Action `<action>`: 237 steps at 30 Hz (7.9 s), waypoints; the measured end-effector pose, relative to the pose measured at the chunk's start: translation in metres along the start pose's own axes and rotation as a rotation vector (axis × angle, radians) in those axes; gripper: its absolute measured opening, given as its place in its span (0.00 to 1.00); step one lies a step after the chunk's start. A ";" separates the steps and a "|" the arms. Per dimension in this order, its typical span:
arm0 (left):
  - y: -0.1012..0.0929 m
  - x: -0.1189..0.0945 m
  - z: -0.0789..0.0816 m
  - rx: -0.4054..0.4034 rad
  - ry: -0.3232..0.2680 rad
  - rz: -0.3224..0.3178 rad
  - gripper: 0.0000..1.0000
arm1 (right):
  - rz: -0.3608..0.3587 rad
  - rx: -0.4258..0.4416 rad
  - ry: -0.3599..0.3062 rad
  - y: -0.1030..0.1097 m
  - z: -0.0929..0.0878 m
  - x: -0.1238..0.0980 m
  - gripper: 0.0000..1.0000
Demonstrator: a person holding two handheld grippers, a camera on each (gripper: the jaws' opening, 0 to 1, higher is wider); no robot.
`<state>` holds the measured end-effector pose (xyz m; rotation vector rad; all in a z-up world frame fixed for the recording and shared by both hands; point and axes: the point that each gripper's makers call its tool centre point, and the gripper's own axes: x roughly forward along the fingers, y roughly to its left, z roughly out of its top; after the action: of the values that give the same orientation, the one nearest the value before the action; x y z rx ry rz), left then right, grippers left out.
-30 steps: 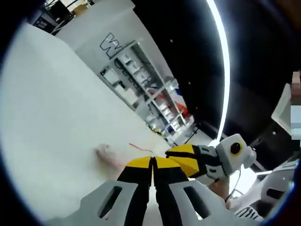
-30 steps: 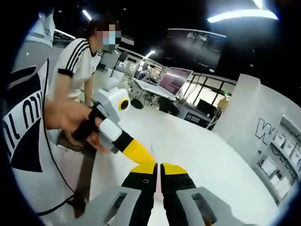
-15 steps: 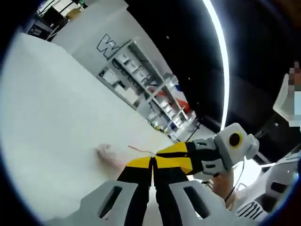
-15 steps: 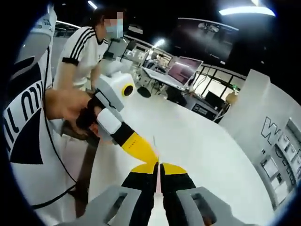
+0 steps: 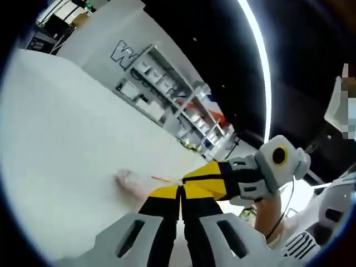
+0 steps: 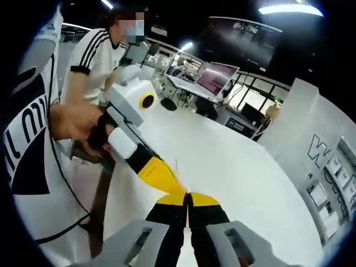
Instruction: Open the resealable bag by pulling the two sides of the seal apart until the entire bag opening is separated and visibly accessible.
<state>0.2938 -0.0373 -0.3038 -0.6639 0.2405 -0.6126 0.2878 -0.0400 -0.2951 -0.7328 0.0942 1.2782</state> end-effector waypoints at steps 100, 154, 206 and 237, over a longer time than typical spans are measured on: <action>0.002 -0.012 0.010 -0.292 -0.010 -0.083 0.01 | 0.082 0.105 -0.033 0.003 0.003 -0.003 0.00; 0.008 -0.007 -0.017 -0.054 0.121 0.034 0.01 | -0.140 -0.045 -0.053 -0.023 0.010 -0.003 0.00; 0.022 0.009 0.043 0.714 -0.061 0.162 0.88 | -0.371 0.198 -0.279 -0.068 0.009 0.003 0.00; 0.040 0.012 0.034 0.707 0.040 0.159 0.97 | -0.380 0.177 -0.288 -0.113 0.010 -0.007 0.00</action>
<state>0.3348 -0.0026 -0.3038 0.0495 0.0988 -0.5118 0.3829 -0.0516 -0.2343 -0.3855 -0.1586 0.9833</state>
